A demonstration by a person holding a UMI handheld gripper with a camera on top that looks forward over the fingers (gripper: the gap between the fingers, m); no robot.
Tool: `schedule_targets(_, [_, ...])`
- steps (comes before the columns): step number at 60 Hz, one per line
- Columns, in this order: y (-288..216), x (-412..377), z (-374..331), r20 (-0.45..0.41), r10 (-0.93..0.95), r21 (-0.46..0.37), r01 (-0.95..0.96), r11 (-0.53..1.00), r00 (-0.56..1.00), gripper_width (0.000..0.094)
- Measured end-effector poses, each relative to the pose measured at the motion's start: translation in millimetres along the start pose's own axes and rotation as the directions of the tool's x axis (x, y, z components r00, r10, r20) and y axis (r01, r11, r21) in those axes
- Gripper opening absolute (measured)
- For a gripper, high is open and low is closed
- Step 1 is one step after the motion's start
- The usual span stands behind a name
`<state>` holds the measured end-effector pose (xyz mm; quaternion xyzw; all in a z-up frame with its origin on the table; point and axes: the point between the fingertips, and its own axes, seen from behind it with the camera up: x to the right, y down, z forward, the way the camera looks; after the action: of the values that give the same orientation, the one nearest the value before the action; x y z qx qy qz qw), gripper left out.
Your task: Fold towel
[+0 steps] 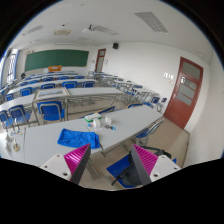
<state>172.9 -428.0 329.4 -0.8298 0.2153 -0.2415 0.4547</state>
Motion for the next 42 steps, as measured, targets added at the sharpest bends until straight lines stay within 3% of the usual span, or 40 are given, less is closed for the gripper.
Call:
schedule_targets(14, [55,-52,39,0.019,-0.019,-0.055,0.020,0.998,1.000,0.0851])
schedule_targets(31, [109,-253,106,0.316,0.010,-0.090,0.020,0.996,0.949,0.0853])
schedule_targets(42, [84,-337,205,0.393,-0.065,-0.031,0.085,0.996,0.917,0.0852])
